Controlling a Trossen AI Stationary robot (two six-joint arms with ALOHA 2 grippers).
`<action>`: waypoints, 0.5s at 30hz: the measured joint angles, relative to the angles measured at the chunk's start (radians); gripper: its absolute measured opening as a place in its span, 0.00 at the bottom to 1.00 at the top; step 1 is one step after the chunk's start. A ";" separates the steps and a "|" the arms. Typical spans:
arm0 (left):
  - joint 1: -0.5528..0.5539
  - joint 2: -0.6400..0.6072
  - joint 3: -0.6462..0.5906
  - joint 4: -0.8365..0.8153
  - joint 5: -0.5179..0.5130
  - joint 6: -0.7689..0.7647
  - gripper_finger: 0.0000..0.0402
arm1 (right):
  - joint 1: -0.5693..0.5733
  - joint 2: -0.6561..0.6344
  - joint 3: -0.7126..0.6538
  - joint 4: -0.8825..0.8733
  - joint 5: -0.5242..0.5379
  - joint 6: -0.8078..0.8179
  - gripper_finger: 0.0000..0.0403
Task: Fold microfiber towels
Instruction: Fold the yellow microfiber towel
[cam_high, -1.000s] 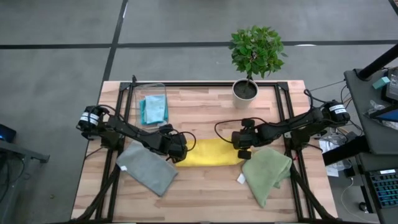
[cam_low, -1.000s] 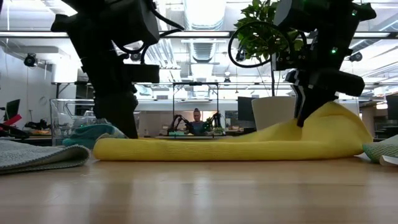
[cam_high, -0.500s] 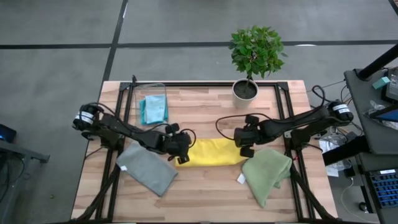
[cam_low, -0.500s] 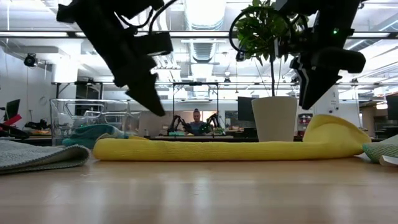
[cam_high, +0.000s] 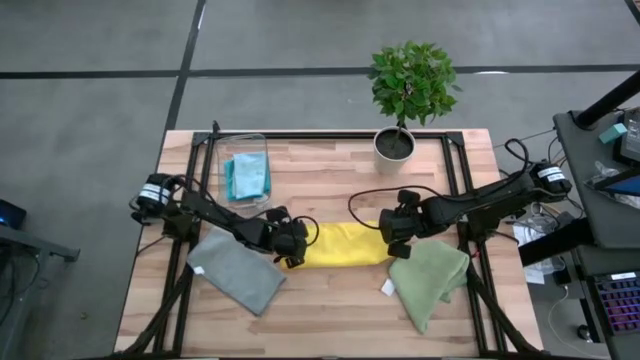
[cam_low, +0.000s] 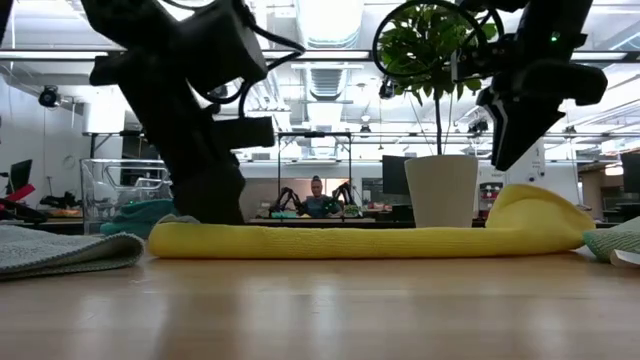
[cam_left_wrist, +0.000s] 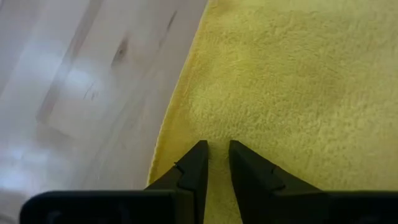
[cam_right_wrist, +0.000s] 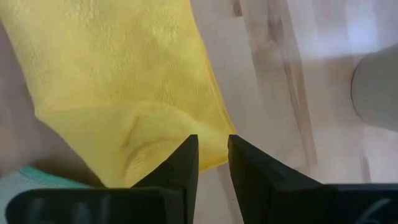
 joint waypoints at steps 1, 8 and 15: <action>0.000 0.005 -0.002 -0.016 -0.002 -0.021 0.12 | 0.003 0.000 0.000 0.000 0.001 0.009 0.20; -0.005 -0.012 0.003 -0.307 0.000 -0.110 0.09 | 0.014 0.000 0.000 -0.002 0.001 0.051 0.20; -0.013 -0.079 -0.013 -0.418 0.025 -0.142 0.08 | 0.007 0.000 -0.052 0.114 -0.019 0.164 0.20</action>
